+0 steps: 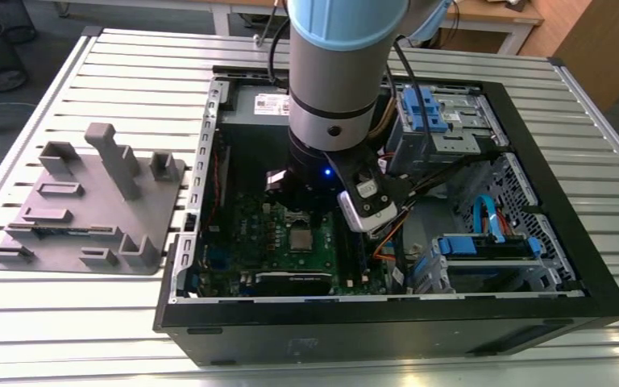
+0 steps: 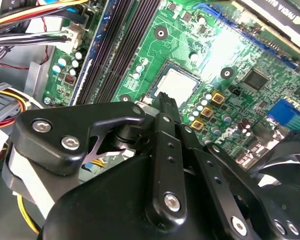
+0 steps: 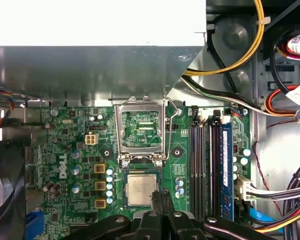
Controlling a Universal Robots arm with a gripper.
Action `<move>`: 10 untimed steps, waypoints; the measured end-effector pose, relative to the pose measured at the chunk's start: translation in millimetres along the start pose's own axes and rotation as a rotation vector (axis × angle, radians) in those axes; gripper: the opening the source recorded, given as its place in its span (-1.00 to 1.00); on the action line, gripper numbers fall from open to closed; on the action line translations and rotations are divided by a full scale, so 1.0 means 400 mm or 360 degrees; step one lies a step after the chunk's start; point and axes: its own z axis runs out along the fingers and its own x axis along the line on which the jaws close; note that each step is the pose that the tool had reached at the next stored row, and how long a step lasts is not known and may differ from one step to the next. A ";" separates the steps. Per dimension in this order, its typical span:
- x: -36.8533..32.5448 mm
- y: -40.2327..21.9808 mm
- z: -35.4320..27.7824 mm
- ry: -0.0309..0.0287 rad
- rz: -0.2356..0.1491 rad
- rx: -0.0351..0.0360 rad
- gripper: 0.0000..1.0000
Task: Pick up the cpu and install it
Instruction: 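Close the cpu cover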
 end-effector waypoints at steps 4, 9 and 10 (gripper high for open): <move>0.000 0.003 0.004 0.00001 0.0000 0.0000 -0.79; -0.001 0.005 0.008 0.00008 -0.0028 -0.0001 -0.79; -0.001 0.005 0.008 0.00013 -0.0044 -0.0001 -0.79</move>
